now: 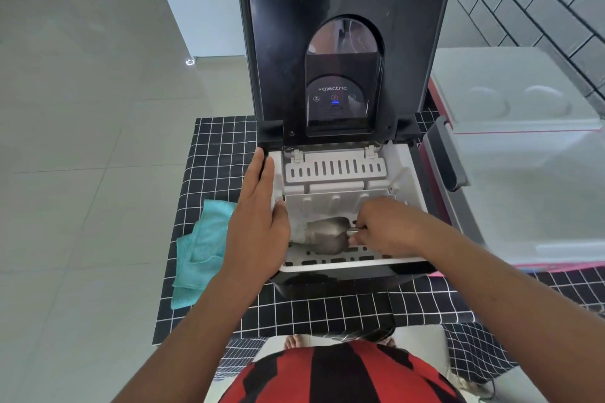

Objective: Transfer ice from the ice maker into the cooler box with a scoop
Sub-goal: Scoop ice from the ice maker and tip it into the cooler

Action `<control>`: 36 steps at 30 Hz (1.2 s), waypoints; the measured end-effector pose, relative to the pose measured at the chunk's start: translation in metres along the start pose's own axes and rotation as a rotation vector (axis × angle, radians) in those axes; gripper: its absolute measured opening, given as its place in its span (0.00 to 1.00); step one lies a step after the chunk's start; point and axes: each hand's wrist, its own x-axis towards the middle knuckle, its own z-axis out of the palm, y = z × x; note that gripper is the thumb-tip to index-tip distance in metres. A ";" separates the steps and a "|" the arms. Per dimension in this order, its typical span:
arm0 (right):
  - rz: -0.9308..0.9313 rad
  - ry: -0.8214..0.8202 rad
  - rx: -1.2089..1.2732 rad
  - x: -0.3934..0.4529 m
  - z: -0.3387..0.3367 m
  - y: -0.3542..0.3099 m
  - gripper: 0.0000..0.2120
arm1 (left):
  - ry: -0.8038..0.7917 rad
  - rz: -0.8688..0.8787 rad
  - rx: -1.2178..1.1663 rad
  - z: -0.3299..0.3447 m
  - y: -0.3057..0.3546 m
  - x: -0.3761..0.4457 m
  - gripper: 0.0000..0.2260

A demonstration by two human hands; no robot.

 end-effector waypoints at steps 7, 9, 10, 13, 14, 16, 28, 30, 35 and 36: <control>0.113 0.010 0.059 0.008 0.001 -0.006 0.13 | -0.003 -0.004 0.001 -0.001 0.000 0.000 0.31; 0.134 0.017 0.024 0.009 -0.002 -0.007 0.10 | -0.003 -0.001 0.016 -0.001 0.001 0.001 0.31; 0.140 0.036 -0.012 0.011 -0.002 -0.008 0.09 | -0.002 0.000 0.021 -0.002 0.002 0.001 0.30; 0.103 0.120 -0.086 0.017 0.000 -0.015 0.11 | -0.013 -0.007 0.031 -0.002 0.003 0.002 0.30; 0.084 0.128 -0.101 0.018 0.002 -0.016 0.13 | -0.018 -0.011 0.034 -0.002 0.003 0.002 0.30; 0.054 0.171 -0.096 0.020 0.009 -0.014 0.11 | -0.017 -0.014 0.039 -0.002 0.002 0.002 0.31; -0.001 0.275 -0.068 0.011 0.012 -0.005 0.13 | -0.022 -0.020 0.057 -0.003 0.003 0.002 0.31; -0.001 0.247 -0.043 0.010 0.009 -0.005 0.05 | -0.024 -0.024 0.058 -0.003 0.003 0.002 0.31; 0.001 0.405 -0.073 0.002 0.011 -0.005 0.12 | -0.002 -0.014 0.013 -0.005 0.005 0.000 0.28; -0.001 0.435 -0.076 0.000 0.009 -0.004 0.12 | 0.004 -0.015 -0.016 -0.005 0.005 0.000 0.26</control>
